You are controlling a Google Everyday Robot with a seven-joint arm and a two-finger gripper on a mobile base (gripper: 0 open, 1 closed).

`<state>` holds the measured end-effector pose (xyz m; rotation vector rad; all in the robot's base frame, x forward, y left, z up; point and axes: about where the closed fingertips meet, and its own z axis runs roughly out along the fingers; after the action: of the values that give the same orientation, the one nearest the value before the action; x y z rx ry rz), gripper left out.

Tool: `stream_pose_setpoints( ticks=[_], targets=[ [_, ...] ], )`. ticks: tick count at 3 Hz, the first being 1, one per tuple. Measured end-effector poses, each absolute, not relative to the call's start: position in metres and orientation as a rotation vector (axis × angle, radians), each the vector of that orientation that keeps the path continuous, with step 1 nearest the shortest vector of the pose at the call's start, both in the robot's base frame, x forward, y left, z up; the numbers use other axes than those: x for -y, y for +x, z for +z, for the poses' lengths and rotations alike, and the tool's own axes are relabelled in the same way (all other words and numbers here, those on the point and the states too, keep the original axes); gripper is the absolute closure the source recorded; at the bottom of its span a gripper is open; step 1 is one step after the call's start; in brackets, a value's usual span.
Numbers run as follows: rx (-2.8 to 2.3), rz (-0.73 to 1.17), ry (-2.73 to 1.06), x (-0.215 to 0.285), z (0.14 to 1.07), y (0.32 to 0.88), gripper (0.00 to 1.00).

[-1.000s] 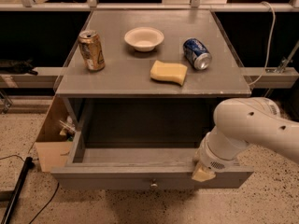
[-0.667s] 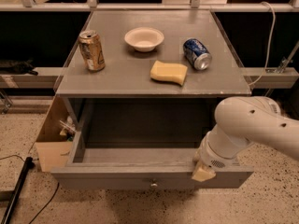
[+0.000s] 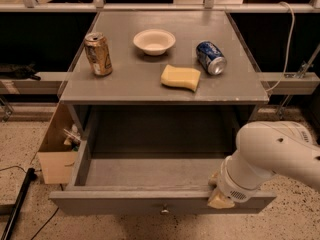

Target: Open top drawer

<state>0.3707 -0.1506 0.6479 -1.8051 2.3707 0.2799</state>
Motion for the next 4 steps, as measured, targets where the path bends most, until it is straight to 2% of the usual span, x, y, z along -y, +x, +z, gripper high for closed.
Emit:
stream_pose_setpoints(
  ticks=[2, 3, 4],
  targets=[
    [-2.367, 0.288, -1.818, 0.1477, 0.6473, 0.3682, 1.0],
    [-2.367, 0.288, -1.818, 0.1477, 0.6473, 0.3682, 0.86],
    [-2.367, 0.288, -1.818, 0.1477, 0.6473, 0.3682, 0.61]
  ],
)
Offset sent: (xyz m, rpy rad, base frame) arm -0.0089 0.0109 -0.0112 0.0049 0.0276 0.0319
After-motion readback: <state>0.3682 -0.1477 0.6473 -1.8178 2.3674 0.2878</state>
